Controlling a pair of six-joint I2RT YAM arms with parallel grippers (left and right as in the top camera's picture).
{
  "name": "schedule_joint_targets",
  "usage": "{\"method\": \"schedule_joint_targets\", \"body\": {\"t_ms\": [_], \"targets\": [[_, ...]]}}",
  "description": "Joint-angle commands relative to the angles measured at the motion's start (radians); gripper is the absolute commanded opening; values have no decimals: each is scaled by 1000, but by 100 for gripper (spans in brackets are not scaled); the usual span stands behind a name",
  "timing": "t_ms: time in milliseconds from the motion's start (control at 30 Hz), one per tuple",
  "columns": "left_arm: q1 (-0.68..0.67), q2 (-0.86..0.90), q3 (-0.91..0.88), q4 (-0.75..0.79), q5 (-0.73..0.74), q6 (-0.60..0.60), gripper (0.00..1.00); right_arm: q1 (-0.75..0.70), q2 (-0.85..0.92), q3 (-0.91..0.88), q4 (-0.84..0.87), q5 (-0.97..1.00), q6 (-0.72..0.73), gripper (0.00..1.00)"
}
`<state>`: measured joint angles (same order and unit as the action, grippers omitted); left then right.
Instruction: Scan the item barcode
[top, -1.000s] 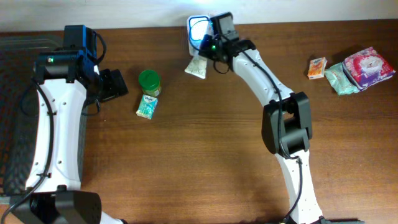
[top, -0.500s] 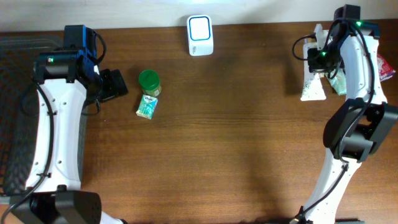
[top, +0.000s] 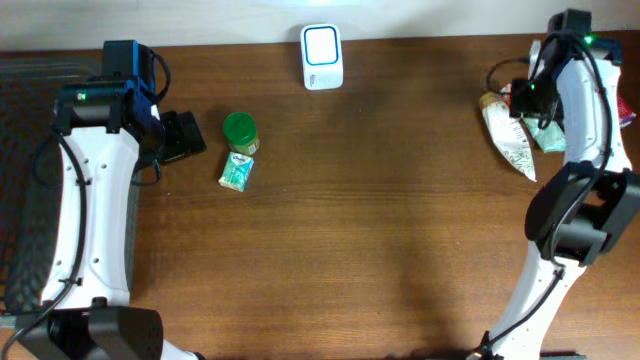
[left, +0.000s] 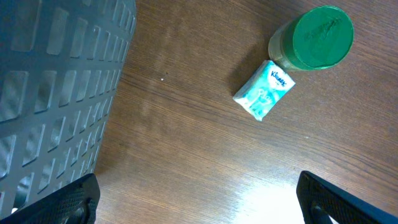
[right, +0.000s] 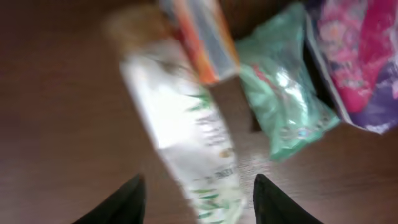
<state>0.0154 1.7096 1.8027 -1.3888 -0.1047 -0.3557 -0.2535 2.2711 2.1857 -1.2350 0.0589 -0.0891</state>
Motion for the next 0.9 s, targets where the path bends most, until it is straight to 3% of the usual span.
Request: {"method": "schedule_joint_targets", "body": {"t_ms": [0,33,200,300,433,567,800,867], "targets": [[1,-4,2,0,-7,13,99,72,-81,38,-58,-442,20,70],[1,-4,2,0,-7,13,99,98,-74,38,-77,-544,20,99],[1,-4,2,0,-7,13,99,367,-52,12,-93,-584,19,99],[1,-4,2,0,-7,13,99,470,-52,12,-90,-280,28,99],[1,-4,2,0,-7,13,99,378,-52,11,-175,-44,27,99],[1,-4,2,0,-7,13,99,256,-52,11,-181,-73,27,99],[1,-4,2,2,0,5,99,241,-52,11,-181,-73,27,99],[1,-4,2,57,70,1,99,241,-52,11,-181,-73,27,99]]}}
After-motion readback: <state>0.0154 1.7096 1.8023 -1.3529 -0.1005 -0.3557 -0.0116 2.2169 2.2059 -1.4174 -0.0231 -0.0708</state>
